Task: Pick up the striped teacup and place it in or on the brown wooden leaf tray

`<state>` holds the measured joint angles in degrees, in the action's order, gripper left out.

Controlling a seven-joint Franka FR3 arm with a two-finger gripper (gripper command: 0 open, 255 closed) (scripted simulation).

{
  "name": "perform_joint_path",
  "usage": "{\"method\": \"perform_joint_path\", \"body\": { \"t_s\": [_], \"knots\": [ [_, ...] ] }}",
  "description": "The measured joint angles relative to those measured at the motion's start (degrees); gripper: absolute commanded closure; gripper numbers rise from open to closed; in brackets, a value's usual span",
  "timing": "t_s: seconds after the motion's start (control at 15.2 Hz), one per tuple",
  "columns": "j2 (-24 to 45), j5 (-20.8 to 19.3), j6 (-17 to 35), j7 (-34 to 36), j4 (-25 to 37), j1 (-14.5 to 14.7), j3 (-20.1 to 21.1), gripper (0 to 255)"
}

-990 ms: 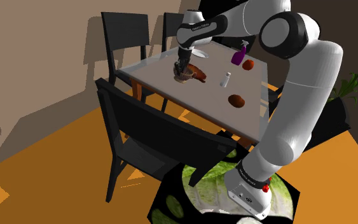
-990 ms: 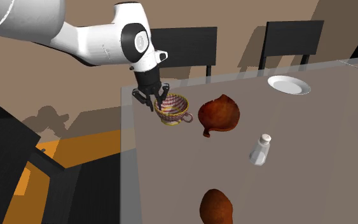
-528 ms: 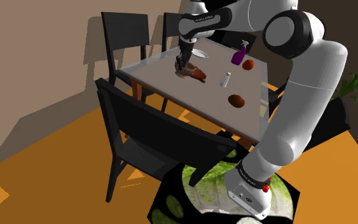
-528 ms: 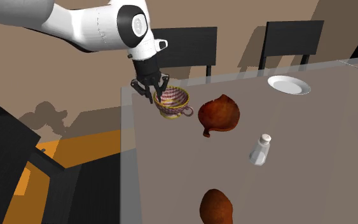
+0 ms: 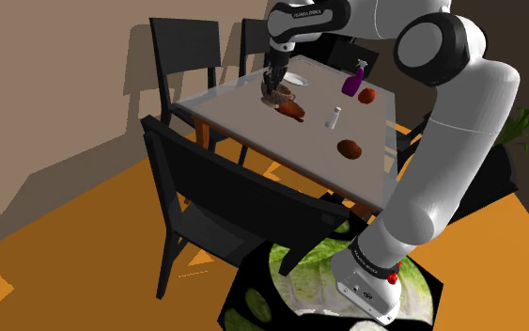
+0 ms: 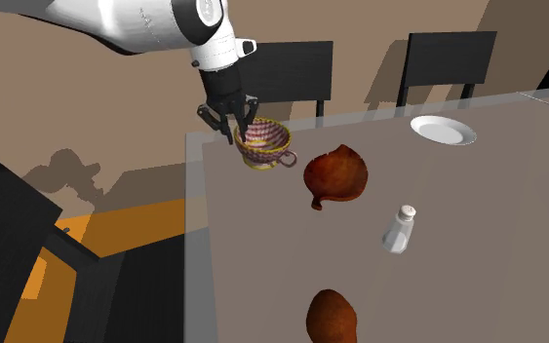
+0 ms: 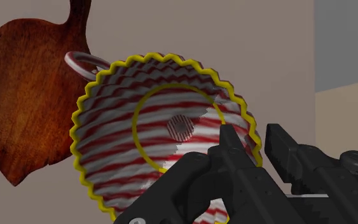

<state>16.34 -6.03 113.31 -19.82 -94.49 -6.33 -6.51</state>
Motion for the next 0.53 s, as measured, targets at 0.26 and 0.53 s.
{"method": "perform_joint_path", "body": {
  "t_s": [0.26,0.53],
  "knots": [
    [0.98,0.42,-2.49,-1.6,3.62,-0.9,-0.39,255],
    [5.09,1.67,-5.37,-6.17,11.07,-3.99,-1.57,255]
  ]
}}
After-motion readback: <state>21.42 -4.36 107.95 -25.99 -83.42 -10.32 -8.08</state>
